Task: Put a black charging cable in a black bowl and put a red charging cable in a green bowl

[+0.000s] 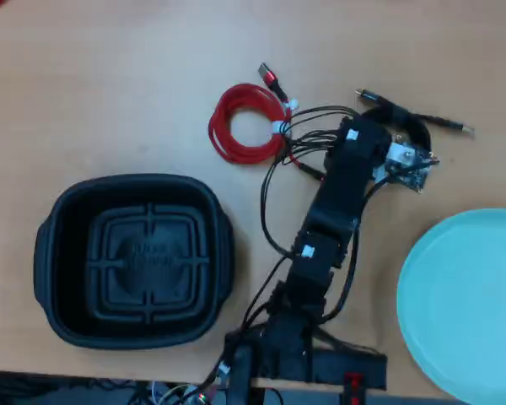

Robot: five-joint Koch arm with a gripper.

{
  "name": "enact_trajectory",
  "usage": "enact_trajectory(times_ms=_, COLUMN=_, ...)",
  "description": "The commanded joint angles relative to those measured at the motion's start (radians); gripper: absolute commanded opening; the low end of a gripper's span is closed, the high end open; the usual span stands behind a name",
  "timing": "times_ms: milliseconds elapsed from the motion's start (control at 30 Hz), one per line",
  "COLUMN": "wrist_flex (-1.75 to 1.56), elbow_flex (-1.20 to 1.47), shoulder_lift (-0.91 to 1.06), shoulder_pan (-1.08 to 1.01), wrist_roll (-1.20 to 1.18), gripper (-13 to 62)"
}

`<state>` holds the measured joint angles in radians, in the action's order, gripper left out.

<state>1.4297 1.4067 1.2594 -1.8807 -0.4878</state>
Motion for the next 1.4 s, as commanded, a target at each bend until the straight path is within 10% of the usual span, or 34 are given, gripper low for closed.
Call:
enact_trajectory(times_ms=0, wrist_flex=0.011, elbow_flex=-0.084, shoulder_lift=-0.020, shoulder_pan=-0.014, wrist_roll=-0.008, gripper=56.7)
enact_trajectory(times_ms=1067, wrist_flex=0.018, elbow_flex=-0.074, shoulder_lift=-0.207, shoulder_pan=-0.052, wrist_roll=-0.014, gripper=56.3)
enact_trajectory(times_ms=1367, wrist_flex=0.015, elbow_flex=-0.080, shoulder_lift=-0.207, shoulder_pan=-0.049, wrist_roll=-0.015, gripper=19.6)
